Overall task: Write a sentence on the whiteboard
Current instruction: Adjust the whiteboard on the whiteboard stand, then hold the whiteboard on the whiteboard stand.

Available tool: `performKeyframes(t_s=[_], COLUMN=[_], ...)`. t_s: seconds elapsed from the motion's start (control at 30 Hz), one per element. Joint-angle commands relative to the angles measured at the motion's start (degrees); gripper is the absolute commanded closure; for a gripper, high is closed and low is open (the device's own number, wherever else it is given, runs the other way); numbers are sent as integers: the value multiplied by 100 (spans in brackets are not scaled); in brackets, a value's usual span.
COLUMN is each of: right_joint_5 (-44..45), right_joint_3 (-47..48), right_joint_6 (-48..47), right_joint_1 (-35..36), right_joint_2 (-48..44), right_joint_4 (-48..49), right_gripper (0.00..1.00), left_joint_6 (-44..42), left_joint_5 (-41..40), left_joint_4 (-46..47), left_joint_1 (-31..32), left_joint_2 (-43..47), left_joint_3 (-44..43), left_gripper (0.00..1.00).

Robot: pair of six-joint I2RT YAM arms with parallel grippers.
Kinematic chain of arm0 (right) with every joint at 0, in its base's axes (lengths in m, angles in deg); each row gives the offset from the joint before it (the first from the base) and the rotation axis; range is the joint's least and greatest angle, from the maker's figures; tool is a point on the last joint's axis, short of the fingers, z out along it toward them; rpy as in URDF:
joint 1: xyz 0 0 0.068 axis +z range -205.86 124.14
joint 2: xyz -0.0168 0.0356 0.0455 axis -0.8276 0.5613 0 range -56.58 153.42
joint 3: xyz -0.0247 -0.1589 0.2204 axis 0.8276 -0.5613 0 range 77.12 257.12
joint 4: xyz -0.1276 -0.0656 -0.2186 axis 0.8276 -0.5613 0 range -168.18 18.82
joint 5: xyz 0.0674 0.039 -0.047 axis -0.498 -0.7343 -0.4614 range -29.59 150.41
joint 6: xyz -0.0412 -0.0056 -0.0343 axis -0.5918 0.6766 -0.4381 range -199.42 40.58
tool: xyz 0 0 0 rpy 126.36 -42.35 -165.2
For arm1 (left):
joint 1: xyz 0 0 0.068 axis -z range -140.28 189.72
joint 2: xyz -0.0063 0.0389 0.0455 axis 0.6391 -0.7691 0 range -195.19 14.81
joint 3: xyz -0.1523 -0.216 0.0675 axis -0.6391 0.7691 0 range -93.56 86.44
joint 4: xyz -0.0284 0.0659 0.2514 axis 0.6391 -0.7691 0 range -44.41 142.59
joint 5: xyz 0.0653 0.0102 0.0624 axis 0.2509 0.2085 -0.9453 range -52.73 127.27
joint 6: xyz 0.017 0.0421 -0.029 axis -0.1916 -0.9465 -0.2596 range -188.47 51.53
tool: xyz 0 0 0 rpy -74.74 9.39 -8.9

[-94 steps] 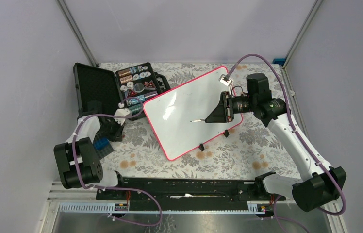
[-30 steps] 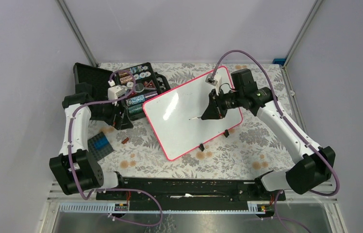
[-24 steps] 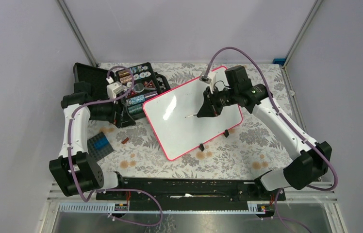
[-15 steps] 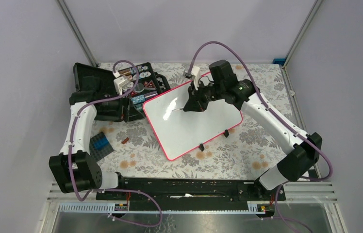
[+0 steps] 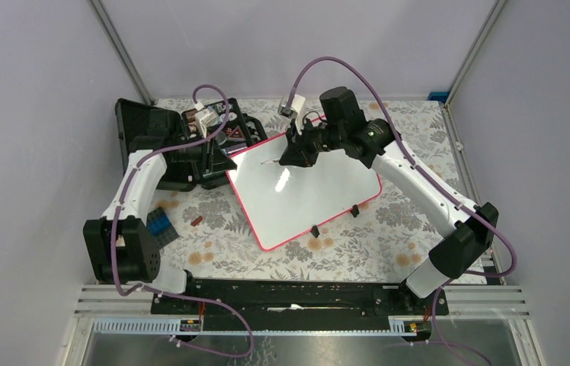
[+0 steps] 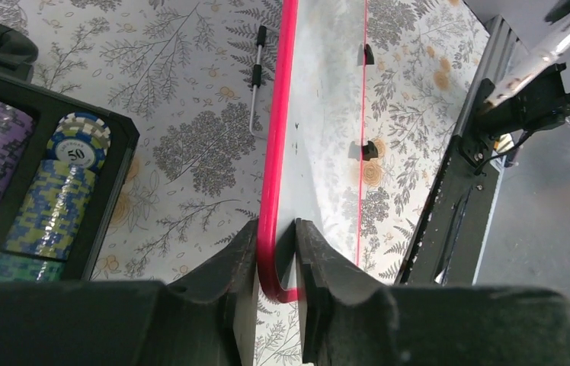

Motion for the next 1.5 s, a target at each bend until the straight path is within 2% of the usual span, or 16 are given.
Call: performKeyframes(t_s=[0.0, 0.27, 0.43, 0.47, 0.67, 0.7, 0.9, 1.03, 1.27, 1.47], right_joint_5=[-49, -326, -81, -48, 222, 254, 290, 238, 251, 195], right_joint_3=[379, 409, 403, 414, 333, 324, 286, 435, 620, 750], right_joint_6=[-203, -256, -372, -391, -441, -441, -456, -471, -470, -467], right_joint_1=[10, 8, 4, 5, 5, 10, 16, 50, 89, 167], right_joint_2=[-11, -77, -51, -32, 10, 22, 234, 448, 691, 835], right_joint_4=[-105, -397, -401, -407, -98, -29, 302, 318, 365, 349], right_gripper=[100, 100, 100, 100, 100, 100, 100, 100, 100, 100], left_joint_6=[-193, -686, -834, -785, -383, -256, 561, 1238, 1303, 1353], left_joint_5=[218, 346, 220, 212, 107, 148, 333, 473, 537, 489], left_joint_4=[149, -333, -525, -528, -403, -320, 861, 1741, 1769, 1778], left_joint_1=[201, 576, 849, 852, 633, 537, 244, 246, 246, 245], left_joint_2=[-375, -965, -1243, -1266, -1001, -891, -189, 56, -81, -146], left_joint_3=[-389, -833, -1132, -1193, -1267, -1184, -301, 154, 122, 104], left_gripper=[79, 99, 100, 97, 58, 55, 51, 54, 55, 66])
